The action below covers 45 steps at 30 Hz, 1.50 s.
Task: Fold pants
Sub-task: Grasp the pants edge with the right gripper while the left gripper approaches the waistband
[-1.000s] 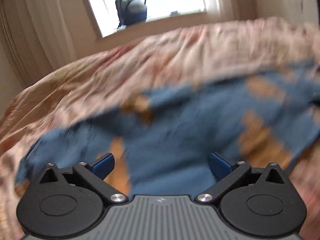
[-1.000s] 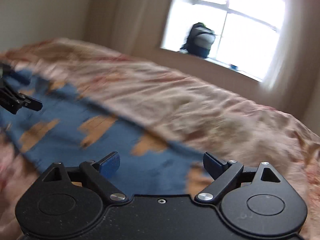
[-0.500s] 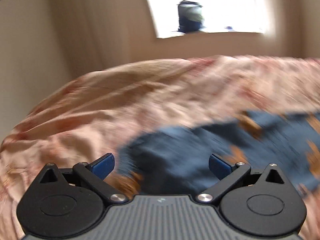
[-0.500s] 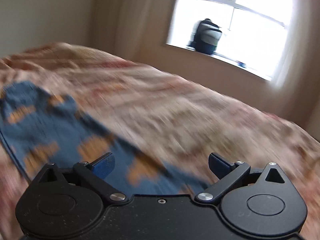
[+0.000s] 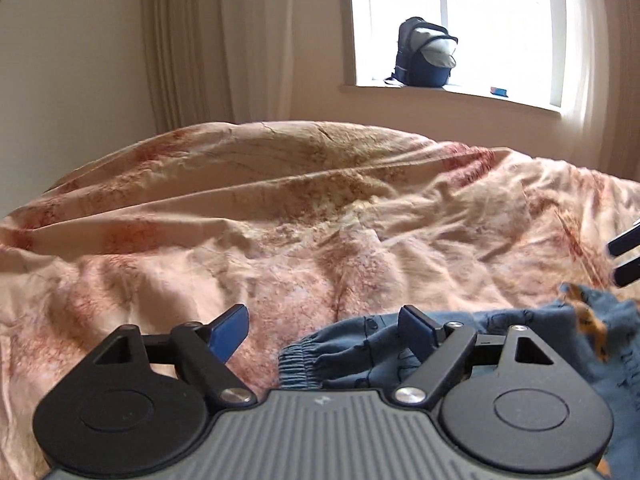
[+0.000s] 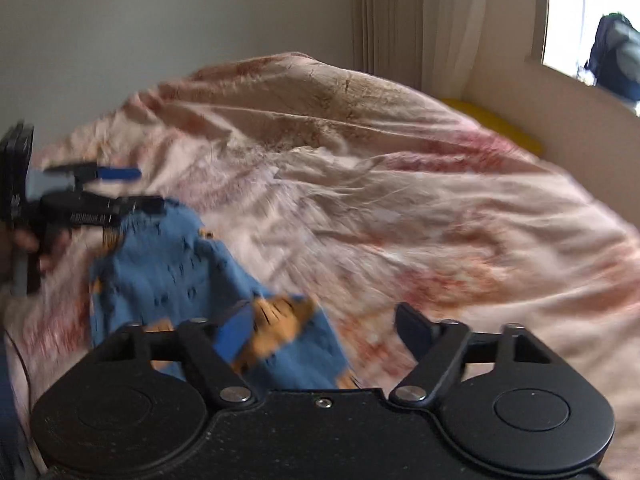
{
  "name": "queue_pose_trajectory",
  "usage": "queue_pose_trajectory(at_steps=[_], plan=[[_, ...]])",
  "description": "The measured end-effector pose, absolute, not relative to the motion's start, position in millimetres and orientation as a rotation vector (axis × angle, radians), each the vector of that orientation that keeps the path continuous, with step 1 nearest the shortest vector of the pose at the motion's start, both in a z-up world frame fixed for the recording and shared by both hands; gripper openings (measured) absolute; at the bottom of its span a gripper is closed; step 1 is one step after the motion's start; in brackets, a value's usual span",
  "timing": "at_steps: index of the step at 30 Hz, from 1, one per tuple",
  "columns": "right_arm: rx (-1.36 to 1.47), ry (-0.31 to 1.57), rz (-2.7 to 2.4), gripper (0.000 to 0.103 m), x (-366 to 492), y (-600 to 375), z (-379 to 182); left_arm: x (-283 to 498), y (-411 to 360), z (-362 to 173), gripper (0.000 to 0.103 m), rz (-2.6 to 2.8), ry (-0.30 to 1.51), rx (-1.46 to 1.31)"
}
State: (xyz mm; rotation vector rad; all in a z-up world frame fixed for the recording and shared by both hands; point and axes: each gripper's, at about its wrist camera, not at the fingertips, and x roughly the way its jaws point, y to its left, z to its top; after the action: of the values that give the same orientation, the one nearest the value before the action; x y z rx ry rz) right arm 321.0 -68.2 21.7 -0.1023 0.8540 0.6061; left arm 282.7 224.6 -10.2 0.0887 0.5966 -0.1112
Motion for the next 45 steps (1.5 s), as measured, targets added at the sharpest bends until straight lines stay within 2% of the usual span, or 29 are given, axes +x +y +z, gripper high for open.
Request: queue_pose_trajectory(at_steps=[2, 4, 5, 7, 8, 9, 10, 15, 20, 22, 23, 24, 25, 28, 30, 33, 35, 37, 38, 39, 43, 45], plan=[[-0.084, 0.899, 0.636, 0.049, 335.4, -60.6, 8.3, 286.4, 224.4, -16.0, 0.086, -0.146, 0.621, 0.08], [-0.066, 0.909, 0.661, 0.048, 344.0, -56.9, 0.2, 288.7, 225.6, -23.3, 0.084, -0.144, 0.632, 0.06], [-0.058, 0.929, 0.673, 0.048, 350.7, -54.3, -4.1, 289.9, 225.7, -27.7, 0.076, -0.145, 0.645, 0.064], [-0.053, 0.991, 0.676, 0.047, 363.1, -48.9, -14.1, 293.7, 225.3, -35.3, 0.071, -0.129, 0.669, 0.078], [-0.043, 1.01, 0.689, 0.034, 366.6, -47.1, -17.5, 294.6, 226.0, -37.8, 0.071, -0.132, 0.674, 0.072], [-0.039, 1.015, 0.696, 0.016, 367.5, -45.6, -19.6, 294.9, 226.9, -38.9, 0.071, -0.13, 0.672, 0.061], [-0.053, 1.015, 0.692, 0.01, 367.1, -43.3, -20.1, 294.7, 226.9, -39.0, 0.071, -0.125, 0.669, 0.057], [-0.14, 0.976, 0.642, 0.005, 365.9, -37.9, -19.5, 297.4, 221.7, -42.7, 0.071, -0.072, 0.642, 0.106], [-0.109, 0.999, 0.583, 0.005, 379.1, -44.5, -30.2, 309.4, 224.0, -52.0, 0.089, -0.017, 0.687, 0.106], [-0.075, 0.999, 0.579, 0.006, 379.1, -48.7, -29.8, 307.0, 231.0, -41.5, 0.09, -0.006, 0.69, 0.052], [-0.076, 0.987, 0.567, 0.014, 376.3, -49.4, -26.1, 303.2, 235.1, -35.2, 0.091, -0.004, 0.681, 0.022], [-0.099, 0.963, 0.545, 0.027, 371.6, -48.3, -20.1, 298.3, 238.6, -28.4, 0.09, 0.001, 0.664, -0.004], [-0.15, 0.924, 0.53, 0.033, 365.1, -43.2, -12.9, 291.1, 241.1, -21.5, 0.091, 0.008, 0.636, -0.024], [-0.297, 0.779, 0.587, 0.038, 340.1, -19.0, 6.5, 272.4, 241.9, -14.2, 0.099, -0.044, 0.602, -0.041], [-0.318, 0.741, 0.628, 0.048, 326.9, 2.1, 7.9, 264.9, 234.7, -20.9, 0.099, -0.085, 0.621, -0.001], [-0.409, 0.773, 0.659, 0.052, 314.6, 36.5, -13.9, 268.0, 215.1, -46.8, 0.099, -0.03, 0.648, 0.211], [-0.478, 0.799, 0.601, 0.054, 315.8, 41.4, -34.4, 272.4, 219.6, -57.9, 0.103, -0.023, 0.637, 0.256], [-0.434, 0.787, 0.549, 0.063, 322.6, 27.2, -39.7, 279.2, 235.4, -52.5, 0.103, -0.047, 0.663, 0.173], [-0.429, 0.776, 0.491, 0.073, 325.0, 20.4, -38.5, 282.4, 242.7, -48.7, 0.103, -0.062, 0.669, 0.135], [-0.404, 0.769, 0.456, 0.077, 325.4, 12.2, -35.7, 283.9, 248.8, -45.3, 0.103, -0.084, 0.674, 0.104], [-0.276, 0.723, 0.405, 0.071, 298.5, -13.1, -12.4, 270.6, 258.7, -26.8, 0.103, -0.112, 0.615, 0.009], [-0.295, 0.653, 0.444, 0.077, 267.2, -10.5, -3.3, 261.6, 251.7, -22.3, 0.103, -0.149, 0.605, 0.057]])
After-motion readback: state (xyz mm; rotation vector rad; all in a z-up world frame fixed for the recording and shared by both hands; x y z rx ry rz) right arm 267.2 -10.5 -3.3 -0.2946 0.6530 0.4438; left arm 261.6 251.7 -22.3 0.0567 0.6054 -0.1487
